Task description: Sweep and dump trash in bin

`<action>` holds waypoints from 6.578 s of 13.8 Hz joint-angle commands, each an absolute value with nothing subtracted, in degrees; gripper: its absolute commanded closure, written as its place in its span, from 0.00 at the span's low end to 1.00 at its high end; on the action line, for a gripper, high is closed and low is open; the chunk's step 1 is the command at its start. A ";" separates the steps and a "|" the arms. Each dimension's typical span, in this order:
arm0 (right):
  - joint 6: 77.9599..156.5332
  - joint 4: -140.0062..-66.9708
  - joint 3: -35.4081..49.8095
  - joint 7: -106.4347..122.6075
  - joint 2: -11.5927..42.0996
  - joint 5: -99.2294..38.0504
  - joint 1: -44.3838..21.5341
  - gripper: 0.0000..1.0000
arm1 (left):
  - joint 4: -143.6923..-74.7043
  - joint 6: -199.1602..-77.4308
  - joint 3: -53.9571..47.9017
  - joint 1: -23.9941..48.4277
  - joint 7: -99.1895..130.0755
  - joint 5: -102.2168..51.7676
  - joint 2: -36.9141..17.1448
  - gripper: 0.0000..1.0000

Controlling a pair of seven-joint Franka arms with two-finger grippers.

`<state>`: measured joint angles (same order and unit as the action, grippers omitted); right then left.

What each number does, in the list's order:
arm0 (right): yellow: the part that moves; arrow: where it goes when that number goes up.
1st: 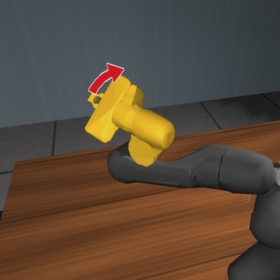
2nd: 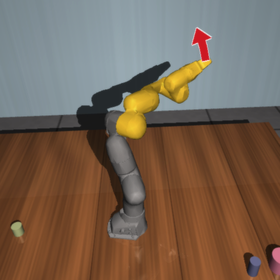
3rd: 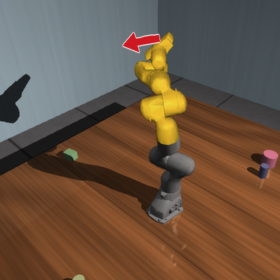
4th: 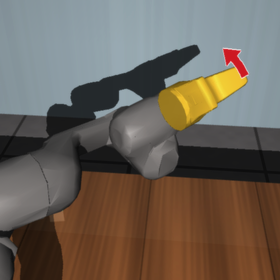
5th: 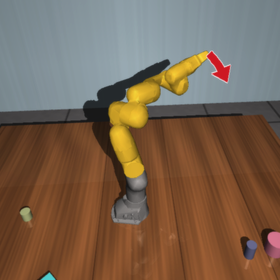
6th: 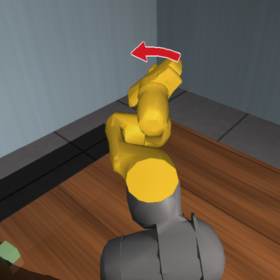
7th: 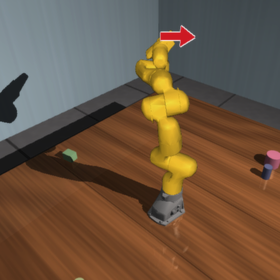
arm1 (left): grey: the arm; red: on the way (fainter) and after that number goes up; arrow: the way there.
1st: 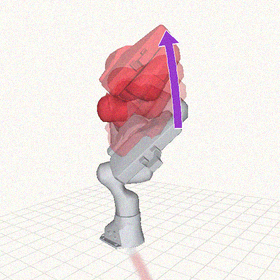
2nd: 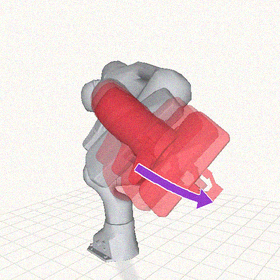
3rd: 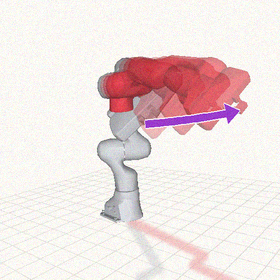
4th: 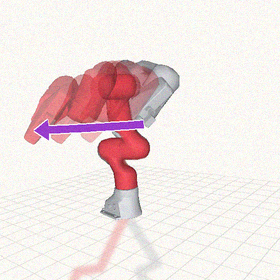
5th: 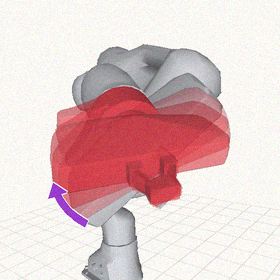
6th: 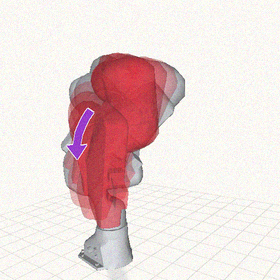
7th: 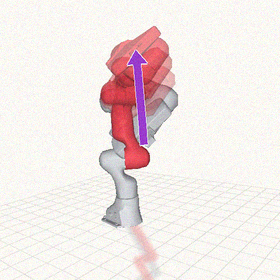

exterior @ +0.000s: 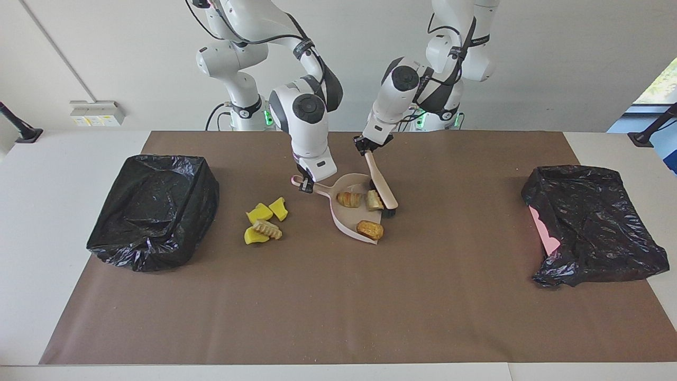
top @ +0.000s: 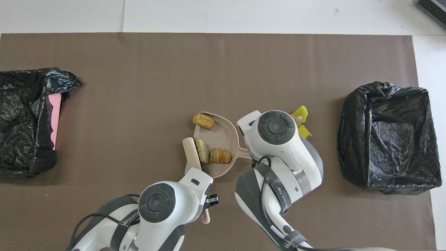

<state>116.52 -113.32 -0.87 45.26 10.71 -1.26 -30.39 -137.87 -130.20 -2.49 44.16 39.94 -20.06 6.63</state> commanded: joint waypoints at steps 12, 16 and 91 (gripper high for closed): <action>116.72 -113.03 -0.35 45.26 10.11 -1.41 -30.15 1.00 | -129.28 -99.32 -2.37 36.39 32.96 -16.44 14.76 1.00; 114.08 -111.01 -0.35 46.05 9.76 -1.41 -29.27 1.00 | -133.93 -100.63 -2.64 36.83 33.66 -12.13 18.53 1.00; 121.18 -115.03 -0.44 57.22 5.72 -5.01 -22.50 0.00 | -146.78 -130.27 -3.51 64.35 56.53 -18.11 10.28 0.61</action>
